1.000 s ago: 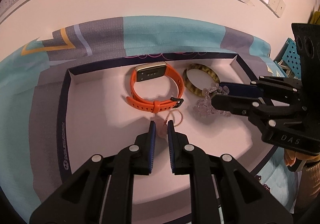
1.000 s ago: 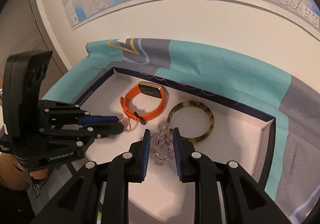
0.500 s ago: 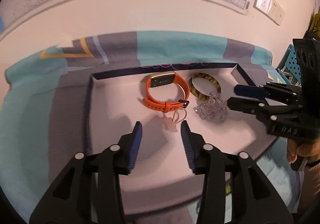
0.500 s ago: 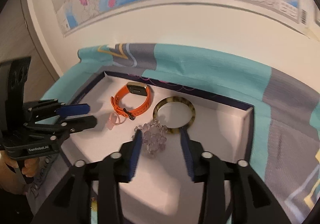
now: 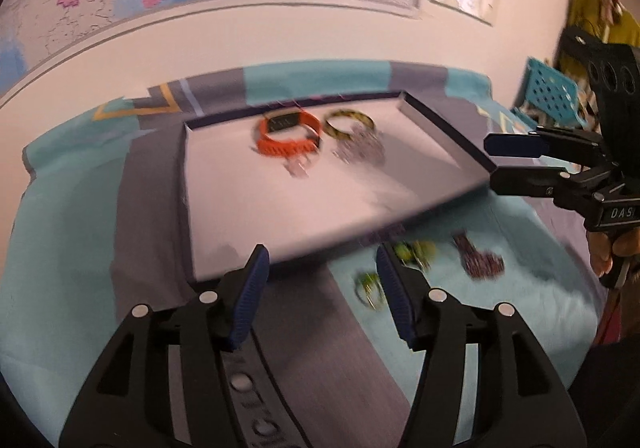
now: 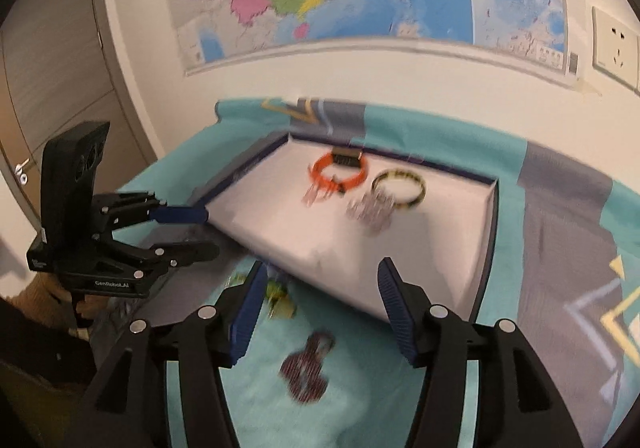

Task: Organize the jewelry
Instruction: 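Carry the crystal bracelet and pink earring into the box and release them, then grasp the small black ring with the right tool and lift it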

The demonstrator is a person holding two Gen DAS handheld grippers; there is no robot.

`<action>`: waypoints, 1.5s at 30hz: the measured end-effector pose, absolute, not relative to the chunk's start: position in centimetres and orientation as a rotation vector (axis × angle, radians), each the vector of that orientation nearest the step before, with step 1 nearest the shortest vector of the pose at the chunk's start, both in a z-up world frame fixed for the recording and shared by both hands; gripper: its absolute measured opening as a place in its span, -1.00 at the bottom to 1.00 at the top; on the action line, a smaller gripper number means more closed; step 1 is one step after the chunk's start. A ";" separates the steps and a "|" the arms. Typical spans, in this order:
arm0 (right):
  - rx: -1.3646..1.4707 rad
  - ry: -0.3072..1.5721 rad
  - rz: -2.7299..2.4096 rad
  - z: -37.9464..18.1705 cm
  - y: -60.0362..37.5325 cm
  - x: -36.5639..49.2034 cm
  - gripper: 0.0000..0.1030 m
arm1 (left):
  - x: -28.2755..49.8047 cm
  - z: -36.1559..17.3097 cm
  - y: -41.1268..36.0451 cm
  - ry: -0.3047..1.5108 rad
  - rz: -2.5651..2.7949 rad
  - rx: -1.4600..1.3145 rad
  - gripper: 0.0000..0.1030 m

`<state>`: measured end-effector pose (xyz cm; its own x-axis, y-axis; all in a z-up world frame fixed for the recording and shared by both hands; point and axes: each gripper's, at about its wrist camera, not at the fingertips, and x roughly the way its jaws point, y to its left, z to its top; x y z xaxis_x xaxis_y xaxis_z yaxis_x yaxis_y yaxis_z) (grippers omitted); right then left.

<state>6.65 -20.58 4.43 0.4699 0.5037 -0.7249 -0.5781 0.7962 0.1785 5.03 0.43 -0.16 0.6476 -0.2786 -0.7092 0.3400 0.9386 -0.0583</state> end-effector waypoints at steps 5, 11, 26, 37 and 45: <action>-0.109 0.920 0.656 2.2 -20.4 4.9 0.07 | 3.8 -1.6 -0.1 0.821 -0.359 0.082 0.07; -0.104 0.966 0.650 0.3 -20.2 3.8 0.07 | 3.1 -2.2 -0.4 0.830 -0.362 0.095 0.07; -0.131 0.961 0.722 -0.1 -15.4 5.9 -0.18 | 4.9 -3.4 -1.3 0.879 -0.328 0.115 -0.01; -0.196 1.009 0.811 -0.2 -15.0 4.0 -0.64 | 5.1 -3.5 -0.6 0.883 -0.321 0.095 -0.02; -0.124 0.966 0.742 0.5 -15.0 5.5 -0.11 | 5.2 -3.5 -0.3 0.883 -0.318 0.078 -0.02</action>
<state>5.49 -14.95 0.53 0.3460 0.5177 -0.7825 -0.6229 0.7505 0.2211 5.18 -0.29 -3.50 0.5910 -0.2410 -0.7699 0.3052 0.9502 -0.0631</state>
